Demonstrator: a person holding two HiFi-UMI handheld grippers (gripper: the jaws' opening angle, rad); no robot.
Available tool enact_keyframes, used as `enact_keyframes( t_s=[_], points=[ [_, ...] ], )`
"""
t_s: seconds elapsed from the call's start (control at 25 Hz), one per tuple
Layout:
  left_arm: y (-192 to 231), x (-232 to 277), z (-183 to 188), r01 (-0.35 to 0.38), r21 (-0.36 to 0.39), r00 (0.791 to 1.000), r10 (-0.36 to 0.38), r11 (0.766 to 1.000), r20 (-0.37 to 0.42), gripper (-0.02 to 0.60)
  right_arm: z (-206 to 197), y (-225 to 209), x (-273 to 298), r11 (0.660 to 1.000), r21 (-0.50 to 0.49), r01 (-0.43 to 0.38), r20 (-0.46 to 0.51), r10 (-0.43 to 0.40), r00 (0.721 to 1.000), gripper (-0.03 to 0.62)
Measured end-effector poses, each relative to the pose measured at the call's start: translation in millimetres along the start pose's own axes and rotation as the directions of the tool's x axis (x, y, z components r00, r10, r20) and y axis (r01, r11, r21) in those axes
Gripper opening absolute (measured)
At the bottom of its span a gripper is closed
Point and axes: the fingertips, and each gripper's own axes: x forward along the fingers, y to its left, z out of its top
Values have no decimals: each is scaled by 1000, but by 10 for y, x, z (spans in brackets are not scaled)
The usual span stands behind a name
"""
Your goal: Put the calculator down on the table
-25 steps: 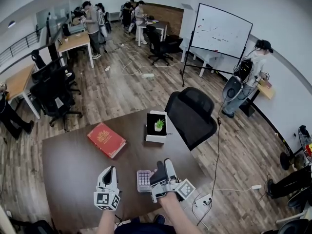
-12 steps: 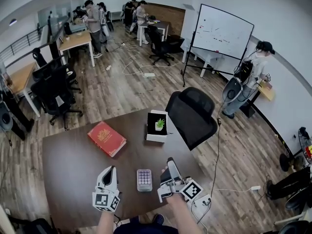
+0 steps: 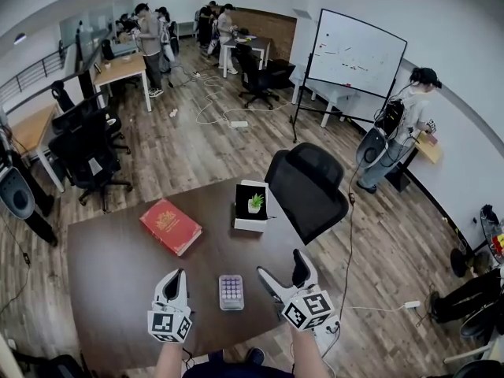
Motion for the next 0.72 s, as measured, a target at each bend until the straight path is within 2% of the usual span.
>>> enact_keyframes(
  t_s=[0.12, 0.28, 0.56, 0.6, 0.68, 0.72],
  points=[
    [-28, 17, 33, 7, 16, 1000, -7, 1000, -1, -5, -100, -34, -21, 992, -124, 26, -56, -33, 998, 514],
    [-72, 14, 77, 16, 22, 1000, -16, 1000, 5, -5, -194, -140, -72, 977, -204, 68, -76, -85, 994, 496],
    [-86, 10, 58, 18, 29, 1000, -18, 999, 5, -5, -219, -222, -125, 980, -182, 85, -72, -99, 992, 459],
    [-89, 8, 62, 18, 28, 1000, -18, 999, 6, -5, -188, -234, -141, 977, -190, 98, -62, -111, 992, 423],
    [-99, 6, 79, 17, 26, 1000, -18, 1000, 8, -5, -107, -283, -192, 966, -215, 147, -31, -157, 987, 232],
    [-105, 7, 87, 17, 26, 1000, -17, 1000, 9, -5, -73, -307, -216, 959, -226, 169, -18, -177, 984, 183]
  ],
)
